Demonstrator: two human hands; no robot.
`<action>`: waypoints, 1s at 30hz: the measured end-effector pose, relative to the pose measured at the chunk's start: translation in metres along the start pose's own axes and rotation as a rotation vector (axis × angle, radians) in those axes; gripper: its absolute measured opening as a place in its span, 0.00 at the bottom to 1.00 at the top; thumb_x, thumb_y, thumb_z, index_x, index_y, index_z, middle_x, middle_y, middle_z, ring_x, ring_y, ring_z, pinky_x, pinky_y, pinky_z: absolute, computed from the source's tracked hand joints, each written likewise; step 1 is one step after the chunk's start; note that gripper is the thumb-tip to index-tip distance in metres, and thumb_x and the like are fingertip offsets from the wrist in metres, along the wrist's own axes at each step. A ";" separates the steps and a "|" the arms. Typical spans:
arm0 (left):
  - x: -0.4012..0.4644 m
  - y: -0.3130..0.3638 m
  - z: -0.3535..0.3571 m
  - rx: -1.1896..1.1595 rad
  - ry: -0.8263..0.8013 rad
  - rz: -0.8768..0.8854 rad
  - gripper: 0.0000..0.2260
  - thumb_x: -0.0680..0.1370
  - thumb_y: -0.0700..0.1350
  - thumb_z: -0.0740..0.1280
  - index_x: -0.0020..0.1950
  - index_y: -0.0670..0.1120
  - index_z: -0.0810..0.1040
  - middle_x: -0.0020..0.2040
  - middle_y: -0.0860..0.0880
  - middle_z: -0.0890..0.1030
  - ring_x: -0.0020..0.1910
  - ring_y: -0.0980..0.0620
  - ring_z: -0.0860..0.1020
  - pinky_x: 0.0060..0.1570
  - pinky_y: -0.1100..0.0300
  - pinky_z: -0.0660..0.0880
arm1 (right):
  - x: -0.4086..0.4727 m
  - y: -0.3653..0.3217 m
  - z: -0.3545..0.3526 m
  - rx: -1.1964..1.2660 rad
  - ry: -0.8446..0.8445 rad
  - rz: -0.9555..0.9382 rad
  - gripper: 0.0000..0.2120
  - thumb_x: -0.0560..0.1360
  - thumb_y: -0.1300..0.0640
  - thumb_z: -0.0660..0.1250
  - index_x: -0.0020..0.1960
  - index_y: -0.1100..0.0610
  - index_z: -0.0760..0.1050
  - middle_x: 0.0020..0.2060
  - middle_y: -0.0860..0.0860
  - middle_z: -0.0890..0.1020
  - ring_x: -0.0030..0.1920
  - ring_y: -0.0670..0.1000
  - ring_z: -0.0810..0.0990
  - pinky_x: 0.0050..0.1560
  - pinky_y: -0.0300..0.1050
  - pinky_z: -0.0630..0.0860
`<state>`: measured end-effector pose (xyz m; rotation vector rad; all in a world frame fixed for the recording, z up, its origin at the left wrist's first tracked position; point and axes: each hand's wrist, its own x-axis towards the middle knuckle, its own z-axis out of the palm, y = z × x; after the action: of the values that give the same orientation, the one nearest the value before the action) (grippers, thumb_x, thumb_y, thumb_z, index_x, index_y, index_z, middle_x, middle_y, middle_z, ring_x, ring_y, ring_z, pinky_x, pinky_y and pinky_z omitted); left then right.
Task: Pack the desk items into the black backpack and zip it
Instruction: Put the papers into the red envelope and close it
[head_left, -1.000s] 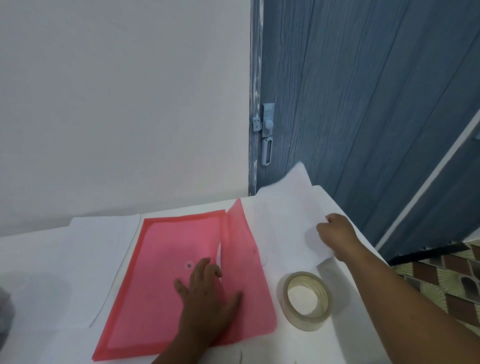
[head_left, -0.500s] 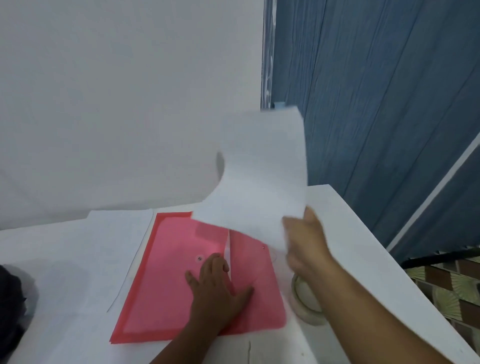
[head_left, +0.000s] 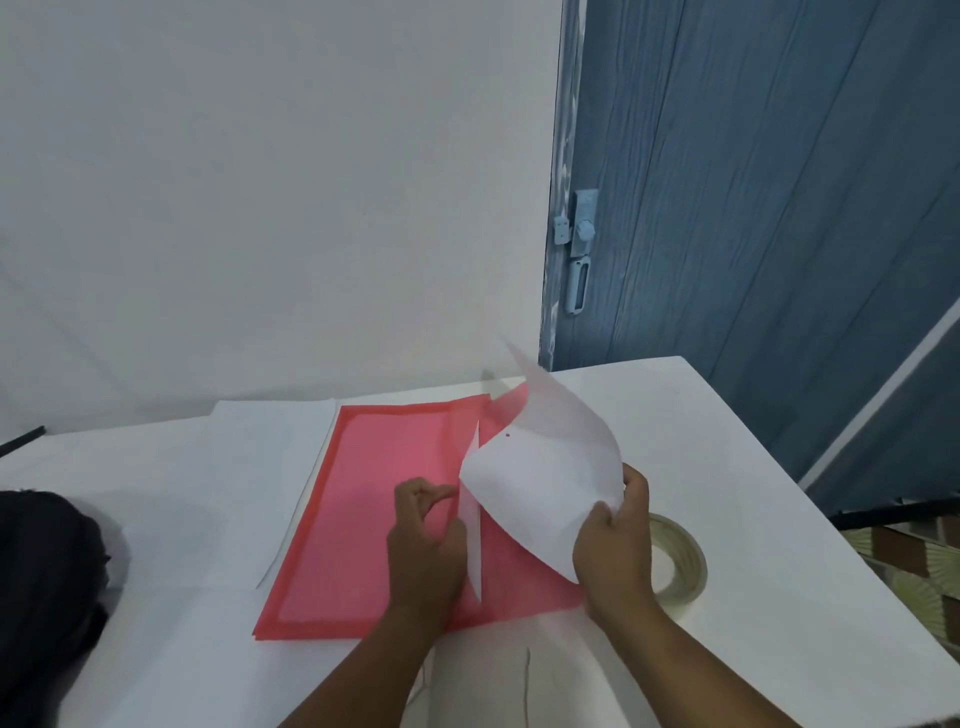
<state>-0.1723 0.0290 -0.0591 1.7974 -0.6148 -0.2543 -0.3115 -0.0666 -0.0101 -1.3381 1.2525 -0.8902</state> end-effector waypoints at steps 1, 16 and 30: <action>0.001 0.002 0.000 0.023 0.000 0.037 0.19 0.75 0.30 0.68 0.52 0.54 0.69 0.47 0.51 0.82 0.46 0.59 0.81 0.43 0.71 0.76 | -0.001 0.001 -0.001 0.004 -0.003 0.007 0.22 0.80 0.69 0.53 0.70 0.51 0.63 0.55 0.50 0.75 0.49 0.47 0.74 0.51 0.44 0.70; 0.008 0.010 -0.015 -0.006 -0.074 0.100 0.15 0.77 0.31 0.65 0.56 0.49 0.72 0.53 0.54 0.80 0.56 0.64 0.77 0.51 0.68 0.75 | -0.020 -0.002 -0.026 -0.273 -0.140 -0.132 0.25 0.77 0.72 0.54 0.70 0.54 0.65 0.45 0.46 0.76 0.44 0.42 0.75 0.38 0.29 0.69; -0.001 0.000 -0.010 0.166 -0.149 0.171 0.16 0.72 0.45 0.65 0.53 0.65 0.69 0.50 0.61 0.78 0.51 0.53 0.79 0.58 0.41 0.77 | -0.035 -0.002 -0.008 0.079 -0.175 0.195 0.18 0.76 0.67 0.56 0.60 0.52 0.72 0.52 0.52 0.82 0.49 0.51 0.81 0.32 0.40 0.76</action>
<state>-0.1683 0.0377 -0.0560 1.8830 -0.9135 -0.2276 -0.3246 -0.0345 -0.0019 -1.1819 1.1773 -0.6646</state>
